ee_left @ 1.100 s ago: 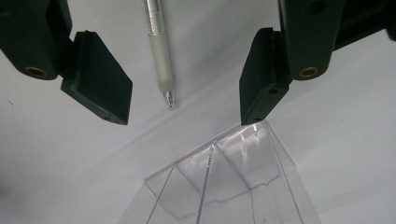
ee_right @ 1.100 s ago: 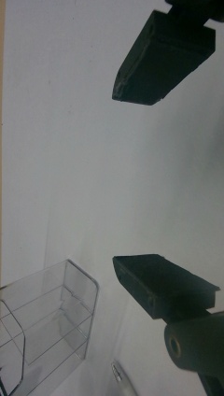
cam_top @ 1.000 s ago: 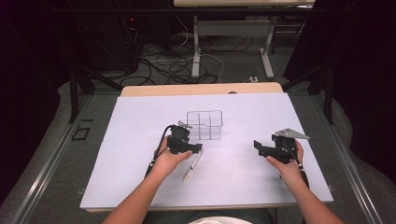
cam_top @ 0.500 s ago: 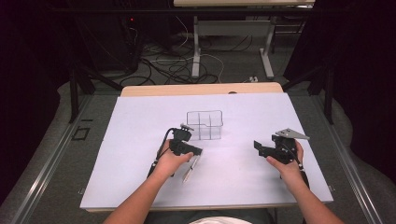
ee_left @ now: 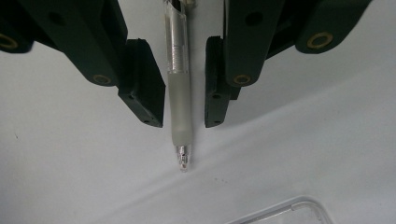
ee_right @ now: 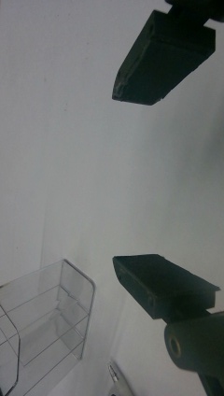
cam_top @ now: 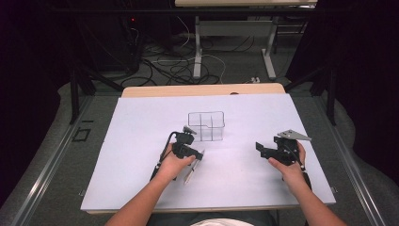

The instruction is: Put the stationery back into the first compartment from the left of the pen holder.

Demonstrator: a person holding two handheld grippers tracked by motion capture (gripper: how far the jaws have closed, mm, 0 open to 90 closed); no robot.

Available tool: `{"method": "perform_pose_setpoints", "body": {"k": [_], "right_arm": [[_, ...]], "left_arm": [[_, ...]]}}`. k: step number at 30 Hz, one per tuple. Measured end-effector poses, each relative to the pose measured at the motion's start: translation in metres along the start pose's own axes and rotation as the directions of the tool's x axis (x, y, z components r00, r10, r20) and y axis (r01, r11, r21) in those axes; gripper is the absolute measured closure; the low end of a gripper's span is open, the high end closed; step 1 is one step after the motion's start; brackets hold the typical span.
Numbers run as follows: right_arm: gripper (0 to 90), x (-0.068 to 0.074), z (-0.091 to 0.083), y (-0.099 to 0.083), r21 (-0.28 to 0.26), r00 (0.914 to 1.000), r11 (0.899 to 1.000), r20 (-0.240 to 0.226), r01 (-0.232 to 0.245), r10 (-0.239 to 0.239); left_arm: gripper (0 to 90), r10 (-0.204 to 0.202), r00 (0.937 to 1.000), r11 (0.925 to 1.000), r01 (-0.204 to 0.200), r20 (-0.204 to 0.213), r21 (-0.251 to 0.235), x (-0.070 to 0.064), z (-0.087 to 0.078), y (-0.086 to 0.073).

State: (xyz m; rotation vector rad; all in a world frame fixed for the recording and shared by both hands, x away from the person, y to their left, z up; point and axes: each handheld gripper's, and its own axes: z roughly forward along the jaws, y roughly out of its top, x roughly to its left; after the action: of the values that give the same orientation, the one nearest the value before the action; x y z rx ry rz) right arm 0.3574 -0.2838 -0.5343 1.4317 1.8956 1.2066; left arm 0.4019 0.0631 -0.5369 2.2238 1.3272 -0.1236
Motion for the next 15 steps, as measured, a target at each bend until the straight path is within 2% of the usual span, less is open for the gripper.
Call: {"method": "perform_pose_setpoints", "body": {"k": [5, 8, 15], "right_arm": [[16.0, 0.0005, 0.0002, -0.0003, 0.002, 1.0, 1.0, -0.002, 0.002, -0.002], [16.0, 0.0007, 0.0003, -0.0005, 0.004, 1.0, 1.0, -0.002, 0.002, -0.002], [16.0, 0.0003, 0.0006, -0.0005, 0.006, 1.0, 1.0, -0.002, 0.001, -0.001]], "left_arm": [[73.8, -0.006, 0.9999, 0.9999, 0.006, 0.012, 0.011, -0.0025, 0.0022, 0.0001], [75.3, -0.005, 1.0, 0.9999, 0.005, 0.003, 0.012, -0.003, 0.0024, 0.0001], [79.2, -0.041, 0.9991, 0.999, 0.041, 0.002, 0.015, -0.0031, 0.0023, -0.0009]]}}
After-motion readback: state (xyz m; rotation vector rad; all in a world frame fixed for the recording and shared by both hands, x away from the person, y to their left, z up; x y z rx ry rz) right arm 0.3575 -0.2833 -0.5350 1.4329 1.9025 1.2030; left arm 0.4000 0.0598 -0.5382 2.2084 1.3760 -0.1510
